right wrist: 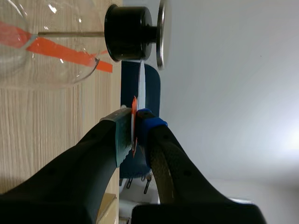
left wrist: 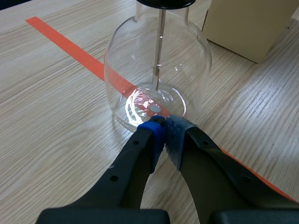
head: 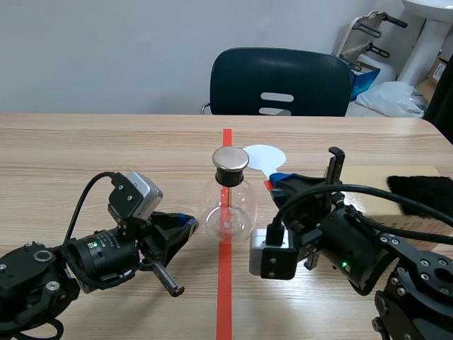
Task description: Do the electroscope experiment. move the plate toward and away from the electroscope
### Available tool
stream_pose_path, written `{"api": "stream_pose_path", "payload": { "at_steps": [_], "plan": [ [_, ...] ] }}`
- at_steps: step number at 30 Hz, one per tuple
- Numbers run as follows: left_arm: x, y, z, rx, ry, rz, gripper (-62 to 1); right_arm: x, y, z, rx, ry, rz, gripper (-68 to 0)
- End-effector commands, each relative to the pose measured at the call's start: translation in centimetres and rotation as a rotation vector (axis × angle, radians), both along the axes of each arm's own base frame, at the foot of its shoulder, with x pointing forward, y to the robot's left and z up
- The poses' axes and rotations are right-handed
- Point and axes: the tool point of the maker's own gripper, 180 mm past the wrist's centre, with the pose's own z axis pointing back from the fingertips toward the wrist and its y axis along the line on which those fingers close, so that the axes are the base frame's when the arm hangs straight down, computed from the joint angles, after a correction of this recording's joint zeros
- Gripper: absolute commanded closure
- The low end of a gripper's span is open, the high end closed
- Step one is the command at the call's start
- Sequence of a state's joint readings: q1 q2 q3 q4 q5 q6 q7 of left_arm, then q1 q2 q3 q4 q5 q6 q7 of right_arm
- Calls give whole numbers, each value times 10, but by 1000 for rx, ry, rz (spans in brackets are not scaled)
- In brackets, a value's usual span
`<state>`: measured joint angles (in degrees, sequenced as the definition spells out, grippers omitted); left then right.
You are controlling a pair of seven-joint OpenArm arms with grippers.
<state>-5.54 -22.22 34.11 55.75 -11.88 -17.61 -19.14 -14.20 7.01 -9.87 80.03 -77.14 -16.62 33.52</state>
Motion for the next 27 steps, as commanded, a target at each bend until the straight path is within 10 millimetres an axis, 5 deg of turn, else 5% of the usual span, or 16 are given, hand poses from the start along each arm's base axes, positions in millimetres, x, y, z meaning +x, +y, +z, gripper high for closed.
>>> {"api": "stream_pose_path", "payload": {
  "at_steps": [1,14,27],
  "plan": [
    [3,-8,14,-40,-32,-5,-36,7,-6,7,2,-26,-28,-7],
    [3,-8,14,-40,-32,-5,-36,21,-32,9,-14,-41,-175,-7],
    [3,-8,13,-40,-31,-5,-36,28,-34,43,33,-166,-202,-7]
  ]
}}
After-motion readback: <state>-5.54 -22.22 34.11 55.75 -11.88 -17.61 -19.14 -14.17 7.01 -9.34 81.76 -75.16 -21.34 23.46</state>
